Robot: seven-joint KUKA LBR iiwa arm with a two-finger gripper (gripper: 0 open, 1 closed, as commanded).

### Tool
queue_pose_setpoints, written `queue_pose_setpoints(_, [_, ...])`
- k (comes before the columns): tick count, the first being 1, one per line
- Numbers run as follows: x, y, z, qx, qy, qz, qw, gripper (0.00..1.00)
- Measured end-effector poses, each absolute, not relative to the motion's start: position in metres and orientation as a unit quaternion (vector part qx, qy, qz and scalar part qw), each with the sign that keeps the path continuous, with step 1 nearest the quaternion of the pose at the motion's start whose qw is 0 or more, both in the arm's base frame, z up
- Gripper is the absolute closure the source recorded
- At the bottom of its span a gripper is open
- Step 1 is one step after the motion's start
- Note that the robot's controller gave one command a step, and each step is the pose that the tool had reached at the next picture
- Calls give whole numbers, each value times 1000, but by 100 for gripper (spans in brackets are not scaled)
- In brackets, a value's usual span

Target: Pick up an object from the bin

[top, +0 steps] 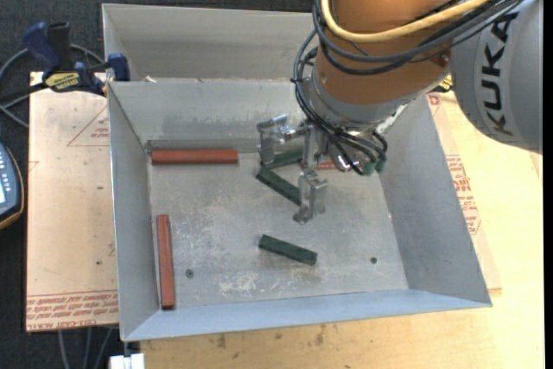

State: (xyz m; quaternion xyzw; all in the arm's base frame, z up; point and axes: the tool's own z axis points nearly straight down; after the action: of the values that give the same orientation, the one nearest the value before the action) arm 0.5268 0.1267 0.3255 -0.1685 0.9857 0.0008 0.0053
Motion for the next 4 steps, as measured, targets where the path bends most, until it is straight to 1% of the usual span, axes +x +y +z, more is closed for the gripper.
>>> queue_pose_setpoints(1, [549,89,82,-215,977,1,-3,0])
queue_pose_setpoints(2, [550,90,86,-215,977,1,0,100])
queue_pose_setpoints(3, [550,90,86,-215,977,1,0,0])
queue_pose_setpoints(4, [540,26,70,-303,953,0,0,0])
